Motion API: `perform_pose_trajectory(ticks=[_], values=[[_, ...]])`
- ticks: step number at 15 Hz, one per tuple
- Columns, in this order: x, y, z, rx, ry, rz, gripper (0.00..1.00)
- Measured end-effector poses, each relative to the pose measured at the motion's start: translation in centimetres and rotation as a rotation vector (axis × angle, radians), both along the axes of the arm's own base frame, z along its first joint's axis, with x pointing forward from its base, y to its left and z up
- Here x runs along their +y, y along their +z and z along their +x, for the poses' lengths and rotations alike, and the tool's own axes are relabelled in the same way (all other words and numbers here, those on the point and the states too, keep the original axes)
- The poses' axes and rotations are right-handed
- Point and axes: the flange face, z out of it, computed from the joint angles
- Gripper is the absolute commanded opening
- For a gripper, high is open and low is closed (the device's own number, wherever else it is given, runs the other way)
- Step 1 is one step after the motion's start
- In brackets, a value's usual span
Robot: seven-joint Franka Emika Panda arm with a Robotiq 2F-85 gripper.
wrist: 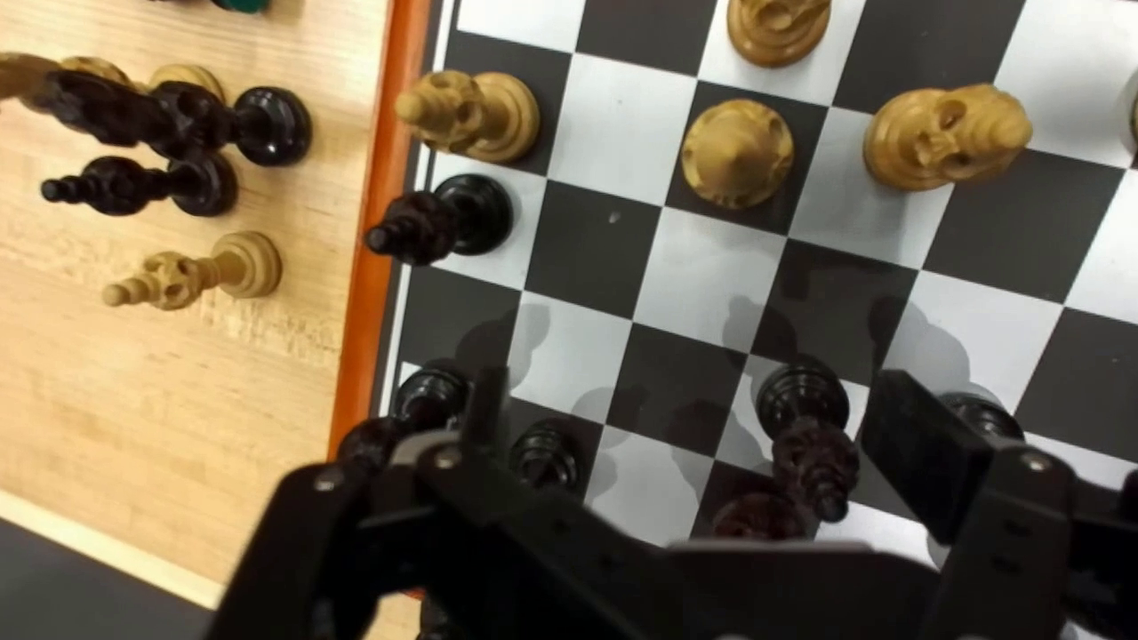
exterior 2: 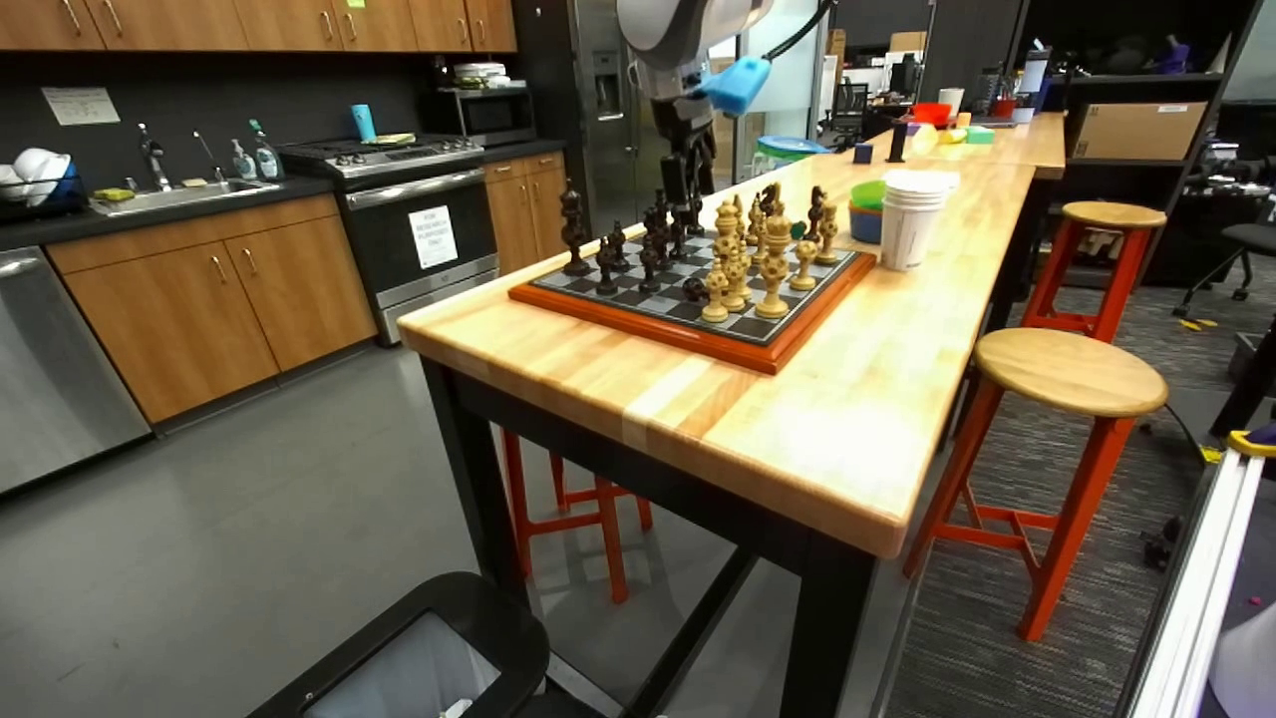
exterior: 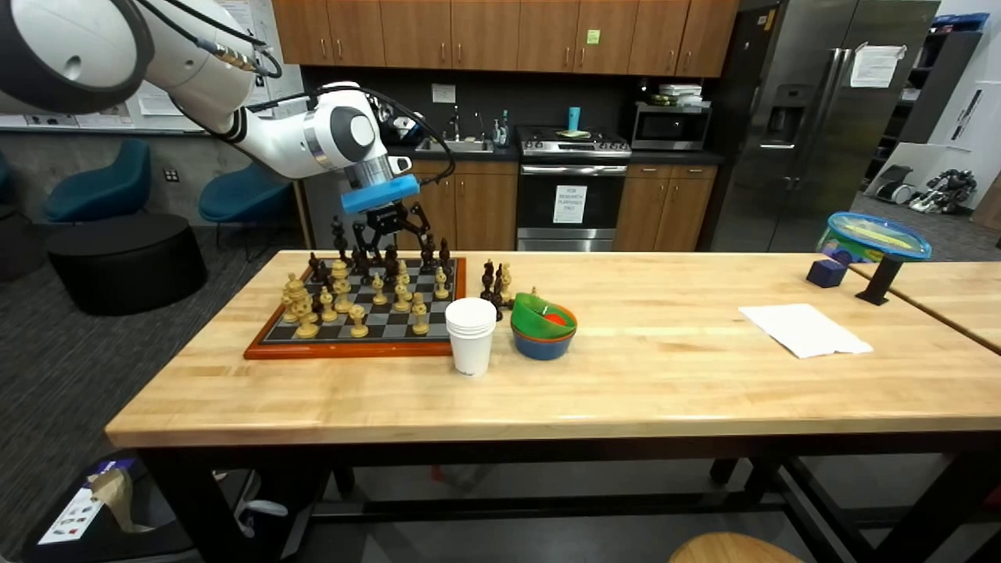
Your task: Make two moves using two different chess pieces
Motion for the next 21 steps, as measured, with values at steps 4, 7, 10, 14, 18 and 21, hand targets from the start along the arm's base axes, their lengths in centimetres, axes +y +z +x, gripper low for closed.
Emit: perform_pose_trajectory(ticks=[4,7,10,14,18,21], values=[[0.0,-0.5,0.6,0.001,0.006,0.005,1.00],[0.0,-0.6,1.0,-0.001,0.011,0.006,1.00],[-0.1,-0.6,1.3,-0.002,0.018,0.007,1.00],[-0.1,-0.6,1.5,-0.004,0.019,0.006,1.00],[-0.2,-0.6,1.6,-0.003,0.016,0.008,1.00],[-0.2,-0.7,1.5,-0.001,0.012,0.015,1.00]])
